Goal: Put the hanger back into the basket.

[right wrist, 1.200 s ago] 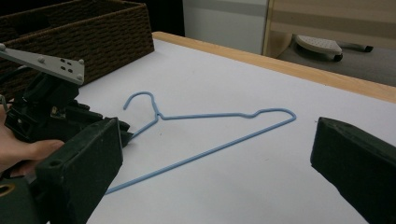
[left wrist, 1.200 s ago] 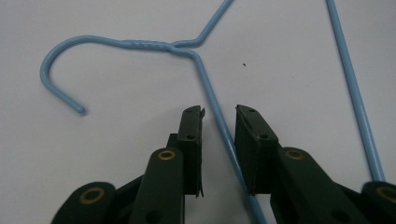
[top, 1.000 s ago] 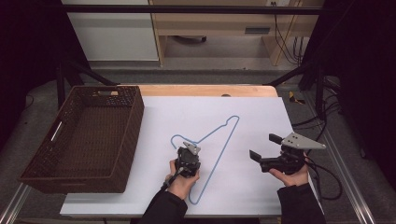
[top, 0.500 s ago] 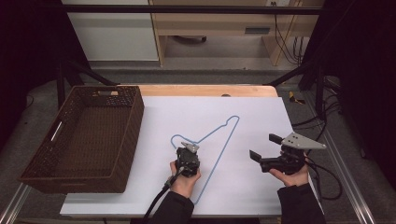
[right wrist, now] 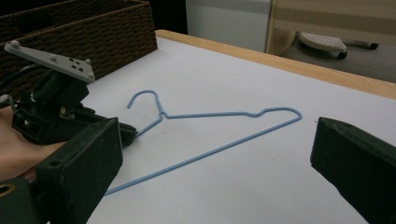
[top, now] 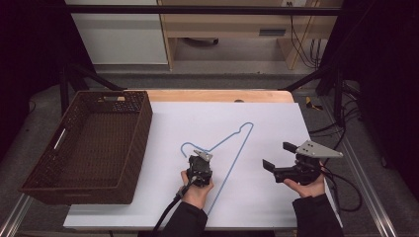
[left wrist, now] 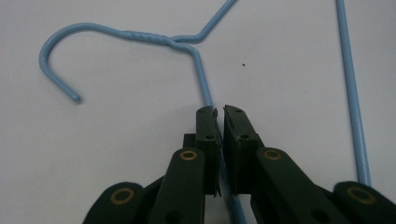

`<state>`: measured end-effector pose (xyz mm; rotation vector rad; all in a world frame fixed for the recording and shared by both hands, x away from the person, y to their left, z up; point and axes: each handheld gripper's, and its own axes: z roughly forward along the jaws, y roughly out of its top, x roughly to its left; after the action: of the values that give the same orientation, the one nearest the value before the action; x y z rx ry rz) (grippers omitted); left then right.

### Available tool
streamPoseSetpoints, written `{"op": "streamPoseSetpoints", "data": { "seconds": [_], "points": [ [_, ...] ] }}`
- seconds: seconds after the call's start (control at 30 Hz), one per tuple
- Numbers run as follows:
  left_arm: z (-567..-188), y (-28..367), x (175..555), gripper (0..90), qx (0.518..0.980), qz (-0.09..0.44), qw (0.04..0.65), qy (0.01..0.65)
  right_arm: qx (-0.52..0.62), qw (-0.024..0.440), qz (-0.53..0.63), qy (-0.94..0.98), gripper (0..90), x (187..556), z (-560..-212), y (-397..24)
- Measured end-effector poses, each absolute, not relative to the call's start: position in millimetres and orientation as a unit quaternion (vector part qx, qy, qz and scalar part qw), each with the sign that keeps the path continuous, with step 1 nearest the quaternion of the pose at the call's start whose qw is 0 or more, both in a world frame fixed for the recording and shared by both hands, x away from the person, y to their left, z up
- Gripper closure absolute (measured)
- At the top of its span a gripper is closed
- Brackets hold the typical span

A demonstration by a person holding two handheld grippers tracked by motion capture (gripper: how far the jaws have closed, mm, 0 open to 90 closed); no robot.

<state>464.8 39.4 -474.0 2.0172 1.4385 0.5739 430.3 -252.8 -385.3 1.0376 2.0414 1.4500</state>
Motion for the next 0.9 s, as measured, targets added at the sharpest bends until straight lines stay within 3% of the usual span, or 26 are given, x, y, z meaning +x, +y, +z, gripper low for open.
{"op": "streamPoseSetpoints", "data": {
  "seconds": [0.3,0.9],
  "points": [
    [-473.8,42.1,465.1,87.0,0.757,0.222,0.297,0.538,0.372,0.209,0.524,0.737,3.4,430.6,-385.4,-251.8],
    [-466.1,50.6,446.5,87.3,0.742,0.244,0.358,0.511,0.359,0.190,0.510,0.758,5.1,438.8,-394.7,-231.6]
  ]
}}
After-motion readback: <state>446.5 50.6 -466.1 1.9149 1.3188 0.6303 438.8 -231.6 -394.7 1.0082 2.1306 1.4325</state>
